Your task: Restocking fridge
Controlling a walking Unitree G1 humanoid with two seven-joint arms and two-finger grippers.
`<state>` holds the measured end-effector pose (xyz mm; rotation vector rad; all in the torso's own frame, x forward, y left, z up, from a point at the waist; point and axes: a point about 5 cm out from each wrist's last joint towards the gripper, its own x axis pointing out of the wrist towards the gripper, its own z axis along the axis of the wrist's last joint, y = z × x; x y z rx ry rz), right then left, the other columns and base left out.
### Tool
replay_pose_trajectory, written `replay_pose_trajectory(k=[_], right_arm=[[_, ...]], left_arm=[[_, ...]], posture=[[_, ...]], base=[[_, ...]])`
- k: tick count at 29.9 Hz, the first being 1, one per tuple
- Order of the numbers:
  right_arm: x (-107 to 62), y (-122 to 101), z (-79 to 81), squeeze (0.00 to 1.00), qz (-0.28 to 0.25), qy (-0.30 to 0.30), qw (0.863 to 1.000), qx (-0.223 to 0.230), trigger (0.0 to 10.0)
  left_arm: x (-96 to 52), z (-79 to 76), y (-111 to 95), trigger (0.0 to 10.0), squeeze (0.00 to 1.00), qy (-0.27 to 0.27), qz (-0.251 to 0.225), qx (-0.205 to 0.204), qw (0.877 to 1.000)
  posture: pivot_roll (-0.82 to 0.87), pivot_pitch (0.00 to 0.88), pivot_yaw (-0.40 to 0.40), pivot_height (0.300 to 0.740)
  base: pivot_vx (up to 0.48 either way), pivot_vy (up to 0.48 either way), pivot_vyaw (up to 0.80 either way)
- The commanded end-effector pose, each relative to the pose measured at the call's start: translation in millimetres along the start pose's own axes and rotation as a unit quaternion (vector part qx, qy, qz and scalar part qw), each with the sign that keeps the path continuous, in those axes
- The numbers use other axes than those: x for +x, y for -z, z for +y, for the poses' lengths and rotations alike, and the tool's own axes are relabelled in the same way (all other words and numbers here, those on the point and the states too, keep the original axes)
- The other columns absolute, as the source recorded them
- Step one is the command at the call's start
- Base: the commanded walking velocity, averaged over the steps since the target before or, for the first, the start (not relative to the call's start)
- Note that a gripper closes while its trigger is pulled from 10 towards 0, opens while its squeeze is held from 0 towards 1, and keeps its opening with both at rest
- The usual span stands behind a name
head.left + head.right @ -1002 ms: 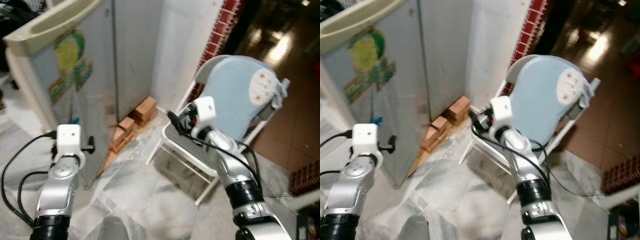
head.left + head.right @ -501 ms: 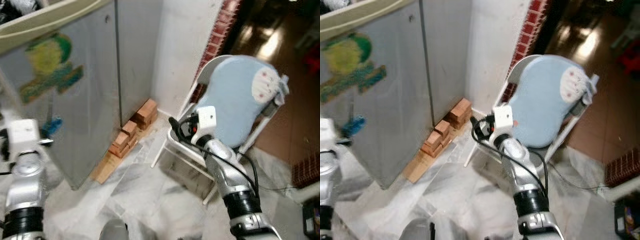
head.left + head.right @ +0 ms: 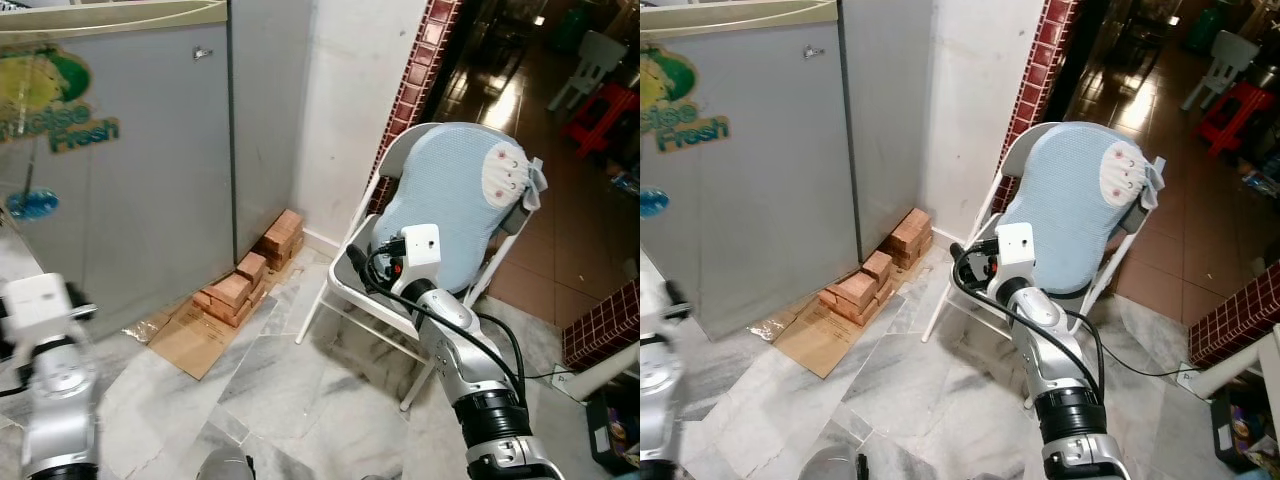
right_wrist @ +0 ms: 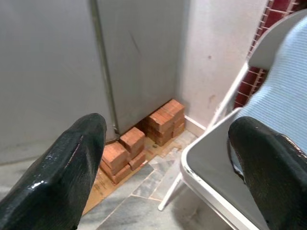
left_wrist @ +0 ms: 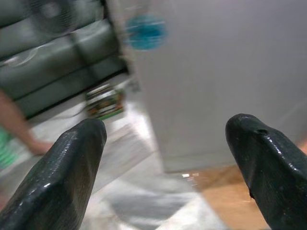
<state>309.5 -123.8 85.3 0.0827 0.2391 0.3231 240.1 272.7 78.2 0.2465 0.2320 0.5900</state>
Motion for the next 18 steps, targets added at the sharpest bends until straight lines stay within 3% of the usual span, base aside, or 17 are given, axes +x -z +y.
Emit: replay_pose_trajectory(k=[1,4,11,18], right_arm=[[0.9,-11.5,-8.3,0.00,-0.015,0.012,1.000,-0.005,10.0],[1.4,-14.6,-12.5,0.00,-0.016,0.020,1.000,-0.004,10.0],[-3.6,-21.8,-22.8,0.00,-0.036,0.050,0.998,-0.001,10.0],[-14.7,-9.3,-20.7,0.00,-0.031,0.049,0.998,0.007,10.0]], left_arm=[[-5.2,-21.6,-19.2,10.0,0.00,0.048,-0.044,0.000,0.998],[-8.6,-28.3,-33.2,10.0,0.00,0.068,-0.078,0.006,0.995],[-23.9,-40.8,-56.7,10.0,0.00,0.136,-0.150,-0.016,0.979],[-42.5,-49.2,-56.1,10.0,0.00,0.183,-0.150,-0.055,0.970]], posture=[[0.12,0.009,-0.081,0.740],[0.13,0.021,-0.075,0.740],[0.11,0.063,-0.074,0.740],[0.09,0.045,-0.067,0.740]], base=[[0.000,0.000,0.00],[0.000,0.000,0.00],[0.000,0.462,-0.06],[0.000,0.480,0.00]])
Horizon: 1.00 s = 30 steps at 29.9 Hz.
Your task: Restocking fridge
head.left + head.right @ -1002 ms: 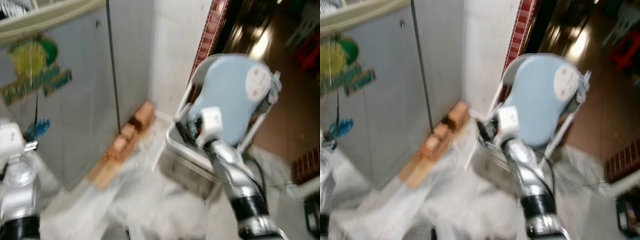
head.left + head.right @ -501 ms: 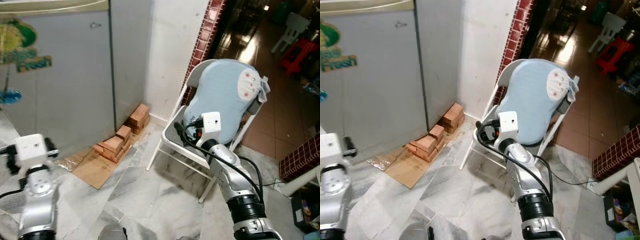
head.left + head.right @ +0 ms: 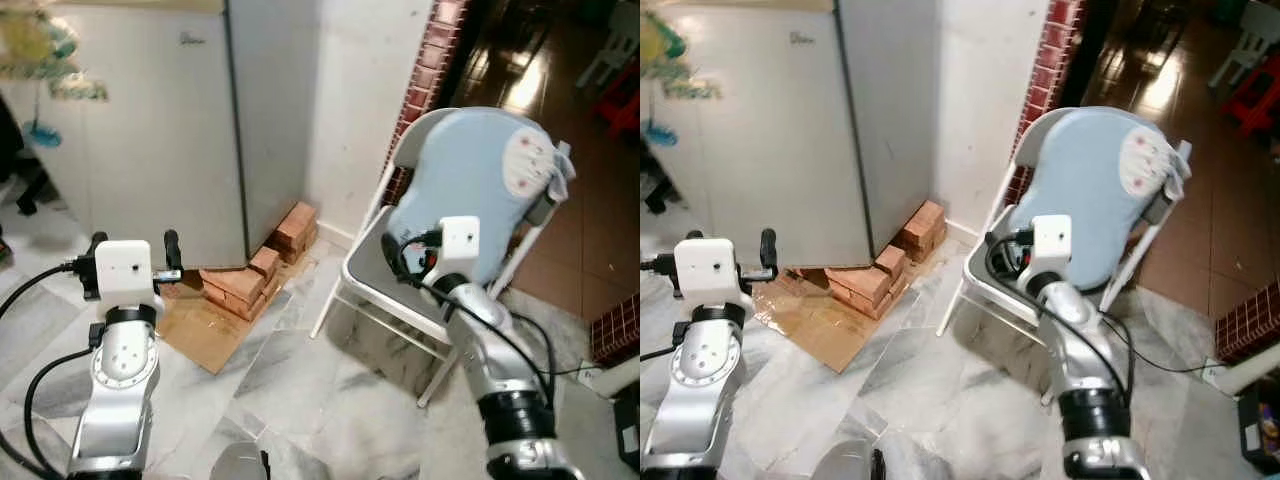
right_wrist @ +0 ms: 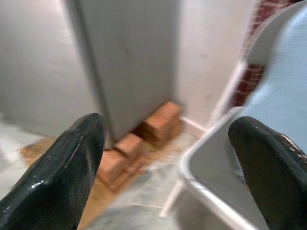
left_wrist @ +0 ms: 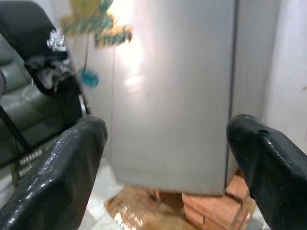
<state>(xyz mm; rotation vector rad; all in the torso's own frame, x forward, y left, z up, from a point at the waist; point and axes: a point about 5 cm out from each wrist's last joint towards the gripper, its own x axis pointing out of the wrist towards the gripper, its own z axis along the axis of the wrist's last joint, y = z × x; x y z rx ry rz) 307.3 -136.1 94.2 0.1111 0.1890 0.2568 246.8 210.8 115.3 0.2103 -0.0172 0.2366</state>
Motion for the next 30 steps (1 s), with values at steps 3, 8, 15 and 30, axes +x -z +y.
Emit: replay_pose_trajectory(k=[3,8,15,30], right_arm=[[-7.3,0.1,-13.1,0.00,-0.008,0.027,1.000,-0.003,10.0],[-6.6,1.4,-15.9,0.00,-0.010,0.036,0.999,-0.002,10.0],[0.1,-3.9,-17.7,0.00,-0.017,0.041,0.999,-0.006,10.0],[9.0,-4.4,-18.0,0.00,-0.030,0.052,0.998,-0.005,10.0]], left_arm=[[-5.8,-13.3,-3.2,10.0,0.00,0.021,0.005,-0.031,0.999],[-10.5,-20.3,4.8,10.0,0.00,0.049,0.016,-0.034,0.998],[-8.8,-25.7,20.5,10.0,0.00,0.090,0.056,-0.050,0.993],[9.1,-30.5,43.6,10.0,0.00,0.113,0.097,-0.070,0.986]], posture=[[0.09,0.036,-0.064,0.740],[0.08,0.022,-0.060,0.740],[0.09,0.001,-0.071,0.740],[0.08,0.000,-0.069,0.740]], base=[[0.000,0.480,0.00],[0.000,0.480,0.00],[0.000,0.480,0.00],[0.000,0.233,0.00]])
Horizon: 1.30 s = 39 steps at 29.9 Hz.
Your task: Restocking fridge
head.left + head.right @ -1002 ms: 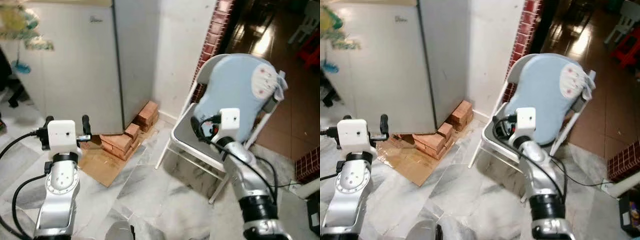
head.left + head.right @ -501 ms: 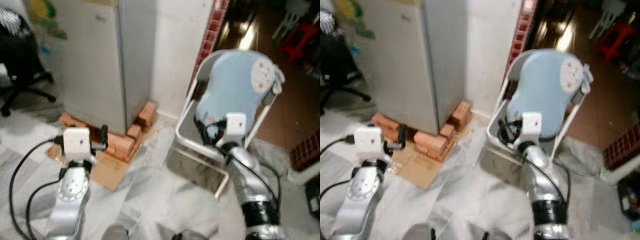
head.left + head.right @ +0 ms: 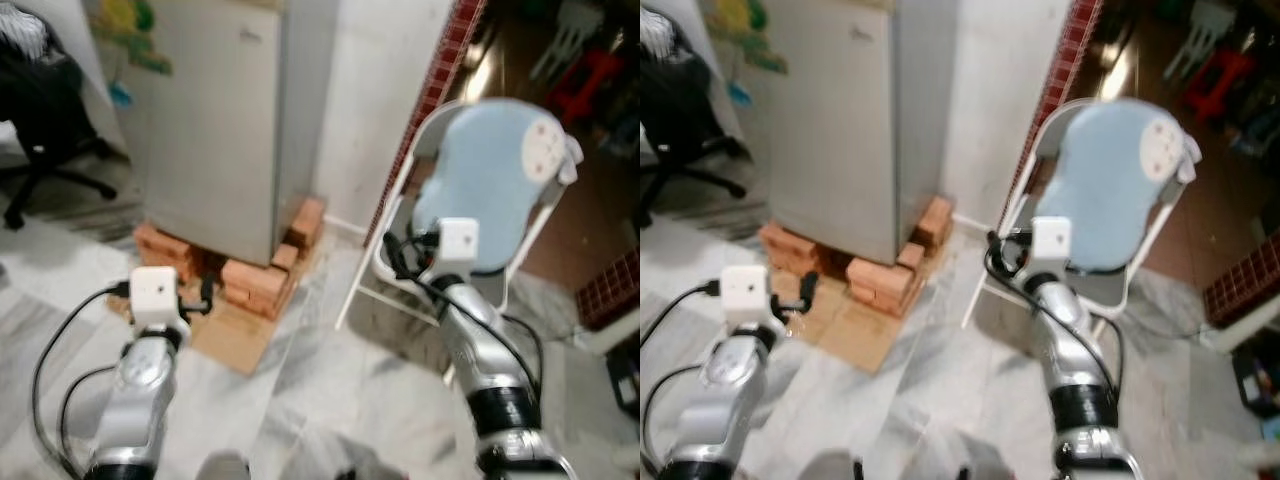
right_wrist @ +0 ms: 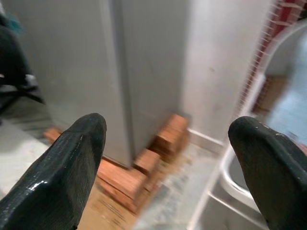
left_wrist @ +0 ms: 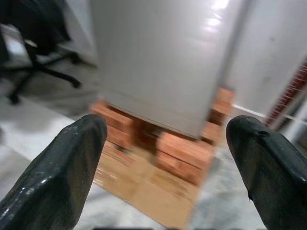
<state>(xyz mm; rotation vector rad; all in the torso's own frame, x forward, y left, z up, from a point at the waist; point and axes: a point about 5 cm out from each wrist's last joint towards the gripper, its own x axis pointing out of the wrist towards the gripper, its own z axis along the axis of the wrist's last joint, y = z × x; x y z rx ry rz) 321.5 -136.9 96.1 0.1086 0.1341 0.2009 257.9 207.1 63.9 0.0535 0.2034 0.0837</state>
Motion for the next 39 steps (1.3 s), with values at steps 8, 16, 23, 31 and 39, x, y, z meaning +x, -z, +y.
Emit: replay_pose_trajectory(k=[8,16,23,31,39], right_arm=[[-19.3,4.7,-14.9,0.00,-0.008,0.034,0.999,0.000,10.0],[-26.9,13.4,5.7,0.00,0.000,-0.009,1.000,-0.002,10.0],[-53.6,22.7,-13.5,0.00,0.007,0.052,0.999,-0.007,10.0],[-75.7,24.0,-25.3,0.00,0.015,0.085,0.996,-0.030,10.0],[-57.3,15.1,-26.5,0.00,-0.006,0.095,0.995,-0.026,10.0]], left_arm=[[0.7,-12.8,-6.1,10.0,0.00,0.056,-0.017,0.023,0.998],[-17.9,-21.8,-1.2,10.0,0.00,0.095,-0.005,0.032,0.995],[-51.5,-15.3,25.4,10.0,0.00,0.095,0.044,0.036,0.994],[-65.1,-16.6,24.7,10.0,0.00,0.115,0.054,0.056,0.990],[-43.3,-15.8,24.7,10.0,0.00,0.113,0.053,0.059,0.990]], posture=[[0.05,0.025,-0.034,0.740],[0.07,0.159,-0.024,0.740],[0.06,0.307,-0.034,0.740],[0.02,0.357,-0.036,0.740],[0.03,0.281,-0.020,0.740]], base=[[0.000,0.000,0.00],[0.000,0.000,0.00],[0.000,0.000,0.00],[0.000,0.000,0.00],[0.000,0.000,0.00]])
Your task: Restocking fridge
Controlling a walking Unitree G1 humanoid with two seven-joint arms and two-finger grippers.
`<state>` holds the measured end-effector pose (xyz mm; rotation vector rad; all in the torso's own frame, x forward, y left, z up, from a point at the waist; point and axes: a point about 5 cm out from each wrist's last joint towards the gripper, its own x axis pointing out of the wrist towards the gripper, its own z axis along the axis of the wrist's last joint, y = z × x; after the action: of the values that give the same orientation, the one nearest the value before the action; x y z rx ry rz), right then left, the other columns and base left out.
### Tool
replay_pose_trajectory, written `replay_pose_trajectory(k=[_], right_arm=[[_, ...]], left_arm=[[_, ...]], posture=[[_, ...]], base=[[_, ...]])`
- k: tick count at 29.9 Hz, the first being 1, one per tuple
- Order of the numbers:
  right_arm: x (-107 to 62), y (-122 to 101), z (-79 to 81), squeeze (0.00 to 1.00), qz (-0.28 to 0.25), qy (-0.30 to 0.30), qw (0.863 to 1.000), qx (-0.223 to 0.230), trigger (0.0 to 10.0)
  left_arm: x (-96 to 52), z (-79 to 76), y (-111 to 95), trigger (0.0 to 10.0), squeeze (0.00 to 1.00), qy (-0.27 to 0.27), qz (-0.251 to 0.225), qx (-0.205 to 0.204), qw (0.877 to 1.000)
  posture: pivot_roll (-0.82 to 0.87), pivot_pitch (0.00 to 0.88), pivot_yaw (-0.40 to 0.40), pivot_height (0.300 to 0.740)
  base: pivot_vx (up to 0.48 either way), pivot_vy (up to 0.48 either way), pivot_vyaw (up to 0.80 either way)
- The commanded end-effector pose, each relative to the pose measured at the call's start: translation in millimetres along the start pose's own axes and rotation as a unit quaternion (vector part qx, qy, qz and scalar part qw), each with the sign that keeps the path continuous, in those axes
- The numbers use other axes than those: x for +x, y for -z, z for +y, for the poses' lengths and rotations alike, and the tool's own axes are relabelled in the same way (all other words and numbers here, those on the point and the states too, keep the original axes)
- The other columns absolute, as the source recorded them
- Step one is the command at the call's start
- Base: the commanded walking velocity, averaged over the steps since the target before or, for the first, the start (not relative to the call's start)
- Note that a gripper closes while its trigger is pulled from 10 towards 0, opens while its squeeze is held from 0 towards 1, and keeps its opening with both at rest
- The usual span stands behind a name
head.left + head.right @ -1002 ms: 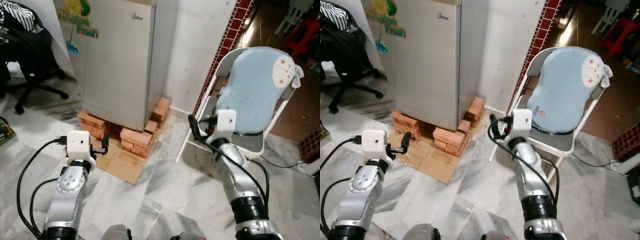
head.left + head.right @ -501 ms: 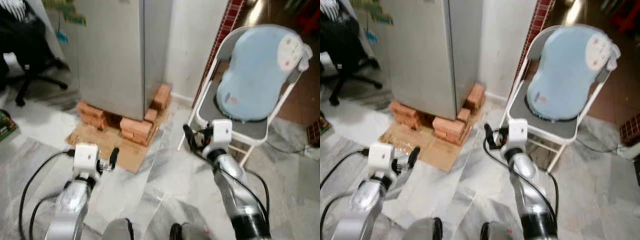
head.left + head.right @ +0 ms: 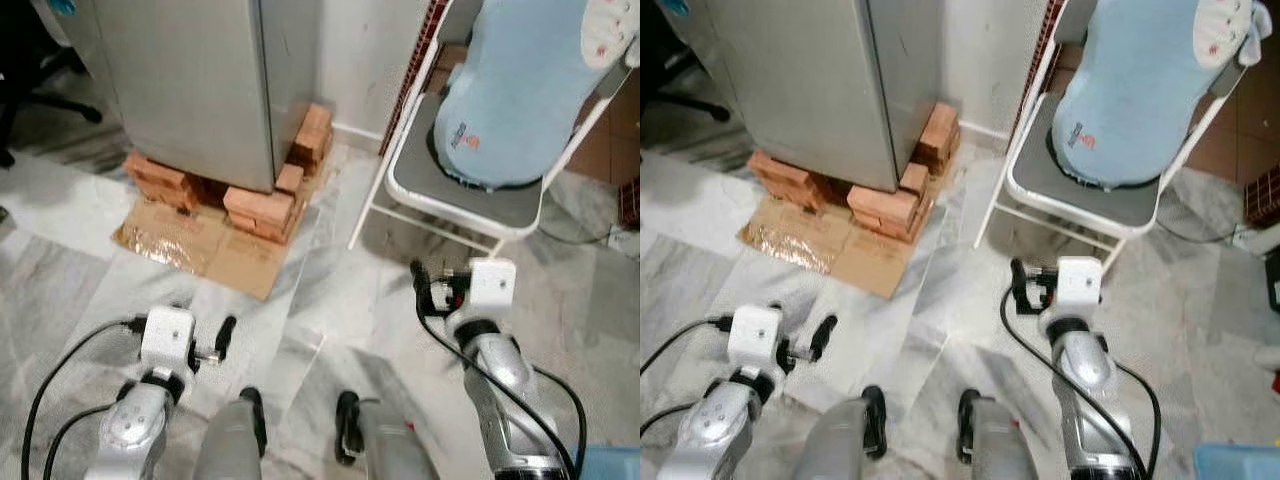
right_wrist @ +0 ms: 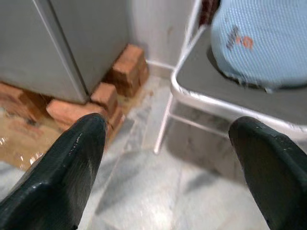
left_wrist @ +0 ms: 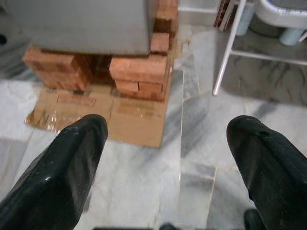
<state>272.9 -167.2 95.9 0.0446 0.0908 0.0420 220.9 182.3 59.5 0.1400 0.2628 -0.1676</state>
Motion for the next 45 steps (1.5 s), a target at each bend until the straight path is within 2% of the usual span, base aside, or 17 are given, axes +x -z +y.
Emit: replay_pose_trajectory(k=[1,4,5,8,13,15,21,24,25,29,31,32,34,36,38,40,45], right_arm=[[2.3,9.1,-5.8,0.00,0.015,0.014,1.000,0.001,10.0],[16.9,-1.6,-4.5,0.00,0.000,0.007,1.000,-0.001,10.0],[22.2,-7.5,-6.2,0.00,-0.013,0.006,1.000,-0.002,10.0],[30.2,-11.3,-11.5,0.00,-0.021,0.014,1.000,-0.004,10.0],[36.7,-7.2,-25.5,0.00,-0.019,0.041,0.999,0.000,10.0],[38.3,-2.1,-30.4,0.00,-0.012,0.056,0.998,0.006,10.0],[44.1,9.3,-31.4,0.00,-0.002,0.069,0.998,0.008,10.0],[44.0,13.9,-32.3,0.00,0.002,0.067,0.998,-0.007,10.0],[42.2,19.0,-38.1,0.00,0.008,0.076,0.997,-0.019,10.0],[35.2,20.1,-51.1,0.00,0.003,0.099,0.995,-0.017,10.0],[16.2,28.0,-60.8,0.00,0.006,0.108,0.994,-0.025,10.0],[14.6,29.1,-61.0,0.00,0.007,0.107,0.994,-0.024,10.0],[6.5,34.0,-59.1,0.00,0.013,0.099,0.995,-0.028,10.0],[0.8,39.4,-54.5,0.00,0.019,0.092,0.995,-0.027,10.0],[2.4,41.6,-47.1,0.00,0.020,0.085,0.996,-0.032,10.0],[2.7,41.1,-43.6,0.00,0.018,0.082,0.996,-0.033,10.0],[15.1,25.4,-38.1,0.00,0.003,0.072,0.997,-0.026,10.0]], left_arm=[[-2.2,4.9,13.9,10.0,0.00,-0.008,0.031,-0.003,0.999],[5.1,11.2,13.2,10.0,0.00,-0.018,0.038,-0.010,0.999],[5.0,20.0,19.4,10.0,0.00,-0.040,0.045,-0.005,0.998],[10.8,28.0,27.7,10.0,0.00,-0.057,0.063,-0.020,0.996],[22.1,26.9,32.6,10.0,0.00,-0.059,0.061,-0.035,0.996],[27.1,24.3,33.9,10.0,0.00,-0.054,0.056,-0.018,0.997],[45.7,28.5,38.4,10.0,0.00,-0.081,0.065,-0.049,0.993],[48.0,29.4,38.9,10.0,0.00,-0.087,0.059,-0.061,0.993],[45.7,34.9,45.3,10.0,0.00,-0.113,0.069,-0.092,0.987],[31.2,47.7,62.2,10.0,0.00,-0.156,0.094,-0.110,0.977],[2.9,48.7,92.7,10.0,0.00,-0.173,0.132,-0.152,0.964],[1.0,48.2,94.9,10.0,0.00,-0.175,0.134,-0.156,0.963],[-8.9,44.7,104.2,10.0,0.00,-0.169,0.150,-0.148,0.963],[-12.5,37.4,106.3,10.0,0.00,-0.143,0.144,-0.113,0.973],[-9.3,30.0,105.0,10.0,0.00,-0.119,0.146,-0.070,0.980],[-9.2,26.3,105.1,10.0,0.00,-0.111,0.147,-0.051,0.982],[-4.9,21.3,102.2,10.0,0.00,-0.091,0.137,-0.037,0.986]], posture=[[0.04,0.233,-0.025,0.740],[0.04,0.198,-0.021,0.740],[0.04,0.152,-0.021,0.740],[0.05,0.084,-0.007,0.740],[0.06,0.000,0.013,0.740],[0.06,0.000,0.020,0.740],[0.03,0.000,0.017,0.740],[0.02,0.000,0.018,0.740],[0.02,0.000,0.016,0.740],[0.00,0.000,0.019,0.740],[-0.01,0.000,0.015,0.740],[-0.01,0.000,0.015,0.740],[0.00,0.000,0.006,0.740],[0.00,0.000,-0.002,0.740],[0.00,0.000,-0.010,0.740],[0.01,0.000,-0.013,0.740],[0.00,0.000,-0.017,0.740]], base=[[0.000,0.000,0.00],[0.000,0.000,0.00],[0.000,0.000,0.00],[0.000,0.000,0.00],[0.000,0.000,0.00],[0.000,0.000,0.00],[0.000,0.000,0.00],[0.000,0.000,0.00],[0.000,0.000,0.00],[0.000,0.000,0.00],[0.000,0.000,0.00],[0.000,0.000,0.00],[0.000,0.000,0.00],[0.000,0.000,0.00],[0.000,0.000,0.00],[0.000,0.000,0.00],[0.000,0.000,0.00]])
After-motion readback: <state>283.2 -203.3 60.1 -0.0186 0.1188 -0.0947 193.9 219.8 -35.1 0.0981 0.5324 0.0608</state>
